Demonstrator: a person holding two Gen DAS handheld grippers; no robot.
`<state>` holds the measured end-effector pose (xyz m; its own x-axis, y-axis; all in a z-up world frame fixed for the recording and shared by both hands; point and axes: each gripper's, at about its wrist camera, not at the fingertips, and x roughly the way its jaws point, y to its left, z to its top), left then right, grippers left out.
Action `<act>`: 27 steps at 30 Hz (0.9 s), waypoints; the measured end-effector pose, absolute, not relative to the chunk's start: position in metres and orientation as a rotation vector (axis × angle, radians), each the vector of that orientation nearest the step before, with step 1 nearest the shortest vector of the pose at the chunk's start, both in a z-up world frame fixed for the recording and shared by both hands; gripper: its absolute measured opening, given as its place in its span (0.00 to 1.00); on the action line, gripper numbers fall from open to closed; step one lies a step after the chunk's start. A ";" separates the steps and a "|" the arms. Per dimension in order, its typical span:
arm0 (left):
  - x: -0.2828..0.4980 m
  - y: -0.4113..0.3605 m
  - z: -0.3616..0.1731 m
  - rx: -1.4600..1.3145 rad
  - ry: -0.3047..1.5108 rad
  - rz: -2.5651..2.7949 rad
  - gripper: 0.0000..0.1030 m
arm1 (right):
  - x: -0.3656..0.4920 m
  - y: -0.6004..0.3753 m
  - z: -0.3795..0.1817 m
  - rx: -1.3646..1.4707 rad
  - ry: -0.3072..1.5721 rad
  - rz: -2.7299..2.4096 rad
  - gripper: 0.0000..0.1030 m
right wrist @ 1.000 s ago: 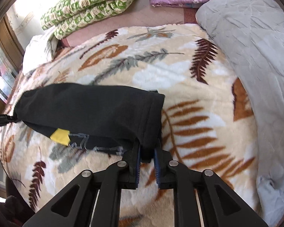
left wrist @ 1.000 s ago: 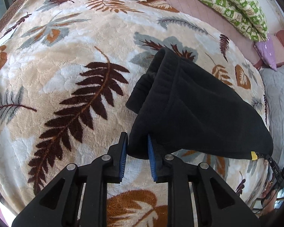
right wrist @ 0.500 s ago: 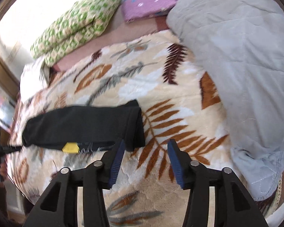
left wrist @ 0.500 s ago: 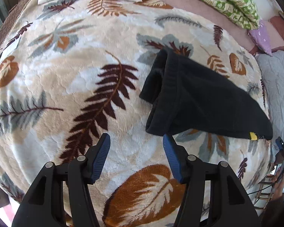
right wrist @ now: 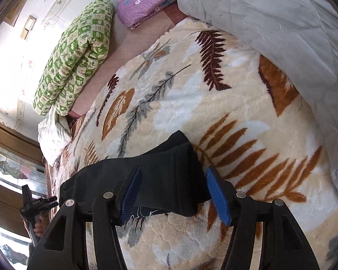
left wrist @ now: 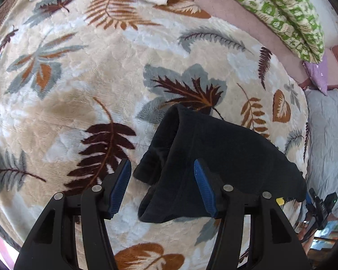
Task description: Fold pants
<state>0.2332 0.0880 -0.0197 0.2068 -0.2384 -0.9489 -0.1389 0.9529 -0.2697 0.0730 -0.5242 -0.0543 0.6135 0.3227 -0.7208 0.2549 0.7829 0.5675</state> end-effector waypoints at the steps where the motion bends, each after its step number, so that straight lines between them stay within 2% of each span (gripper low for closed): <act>1: 0.235 0.085 -0.022 -0.335 1.375 -0.083 0.55 | 0.074 -0.525 -0.055 0.694 0.932 0.045 0.60; 6: 0.236 0.068 -0.029 -0.242 1.392 -0.093 0.55 | 0.077 -0.536 -0.066 0.740 0.952 0.025 0.60; 11: 0.241 0.068 -0.036 -0.294 1.414 -0.117 0.55 | 0.094 -0.533 -0.074 0.740 0.973 0.025 0.58; 12: 0.241 0.067 -0.036 -0.309 1.415 -0.137 0.55 | 0.097 -0.530 -0.073 0.732 0.974 0.047 0.50; 13: 0.241 0.065 -0.035 -0.314 1.407 -0.155 0.55 | 0.102 -0.525 -0.071 0.705 0.983 0.069 0.35; 14: 0.240 0.063 -0.032 -0.309 1.394 -0.158 0.54 | 0.107 -0.519 -0.068 0.670 0.999 0.081 0.25; 15: 0.239 0.061 -0.029 -0.303 1.374 -0.156 0.51 | 0.111 -0.513 -0.064 0.629 1.013 0.085 0.09; 16: 0.237 0.059 -0.025 -0.292 1.357 -0.157 0.45 | 0.115 -0.509 -0.060 0.585 1.020 0.089 0.09; 18: 0.235 0.057 -0.021 -0.284 1.346 -0.159 0.40 | 0.120 -0.498 -0.045 0.495 1.004 0.105 0.09; 23: 0.231 0.057 -0.023 -0.265 1.347 -0.162 0.38 | 0.117 -0.488 0.001 0.354 0.807 0.137 0.09; 27: 0.227 0.058 -0.028 -0.248 1.361 -0.181 0.38 | 0.113 -0.478 -0.022 0.292 0.866 0.153 0.09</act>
<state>0.2273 0.0580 -0.0280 0.2004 -0.2713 -0.9414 -0.0154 0.9599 -0.2799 0.1135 -0.4785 -0.0223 0.6402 0.2496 -0.7265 -0.0145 0.9495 0.3134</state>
